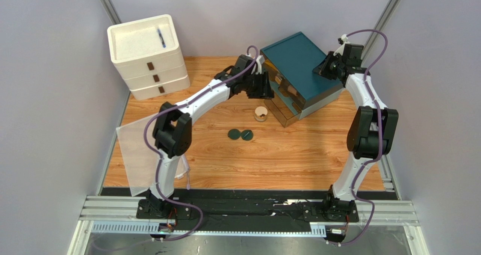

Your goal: Organize the makeup

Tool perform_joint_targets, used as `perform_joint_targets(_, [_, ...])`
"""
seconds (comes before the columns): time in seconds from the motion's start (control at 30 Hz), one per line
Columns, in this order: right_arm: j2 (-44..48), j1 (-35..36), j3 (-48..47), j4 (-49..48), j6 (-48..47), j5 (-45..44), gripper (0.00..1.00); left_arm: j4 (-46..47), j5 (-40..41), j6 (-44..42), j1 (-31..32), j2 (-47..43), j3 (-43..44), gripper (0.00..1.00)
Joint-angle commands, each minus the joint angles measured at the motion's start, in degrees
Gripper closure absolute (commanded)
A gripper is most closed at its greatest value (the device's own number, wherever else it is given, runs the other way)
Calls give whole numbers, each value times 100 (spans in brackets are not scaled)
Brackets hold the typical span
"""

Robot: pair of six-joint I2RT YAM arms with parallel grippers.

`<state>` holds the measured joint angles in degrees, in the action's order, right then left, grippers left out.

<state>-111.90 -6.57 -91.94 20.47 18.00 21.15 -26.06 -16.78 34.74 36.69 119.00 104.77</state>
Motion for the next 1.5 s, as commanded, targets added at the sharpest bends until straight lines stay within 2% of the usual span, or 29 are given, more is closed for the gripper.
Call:
perform_joint_targets(0.0, [-1141, 121, 730, 2233, -385, -761, 100, 699, -537, 709, 207, 815, 991, 100])
perform_joint_targets(0.13, [-1159, 129, 748, 2233, -394, -744, 100, 822, -555, 867, 348, 1292, 1773, 100])
perform_joint_targets(0.3, [-1150, 129, 739, 2233, -402, -761, 100, 541, -520, 832, 418, 1661, 2179, 99])
perform_joint_targets(0.4, [-1141, 129, 739, 2233, -402, -744, 100, 313, -520, 815, 418, 1697, 2162, 84])
perform_joint_targets(0.43, [-1141, 129, 739, 2225, -394, -744, 100, 234, -450, 806, 427, 1688, 2162, 75])
perform_joint_targets(0.53, [-1141, 129, 765, 2207, -385, -735, 100, -38, -186, 622, 462, 1600, 2162, 56])
perform_joint_targets(0.63, [-1141, 129, 783, 2198, -376, -726, 100, -162, -89, 534, 471, 1556, 2153, 50])
perform_joint_targets(0.8, [-1133, 129, 809, 2181, -367, -717, 100, -153, -71, 551, 471, 1538, 2179, 48])
perform_joint_targets(0.83, [-1133, 129, 827, 2181, -376, -708, 100, -145, -72, 551, 471, 1538, 2188, 42])
perform_joint_targets(1.1, [-1098, 129, 871, 2154, -367, -700, 100, -302, 16, 350, 471, 1547, 2328, 40])
perform_joint_targets(1.27, [-1062, 129, 897, 2145, -385, -735, 100, -645, 235, -151, 436, 1425, 2601, 40])
perform_joint_targets(1.47, [-1054, 129, 924, 2119, -376, -717, 100, -1197, 911, -1144, 445, 775, 2066, 39])
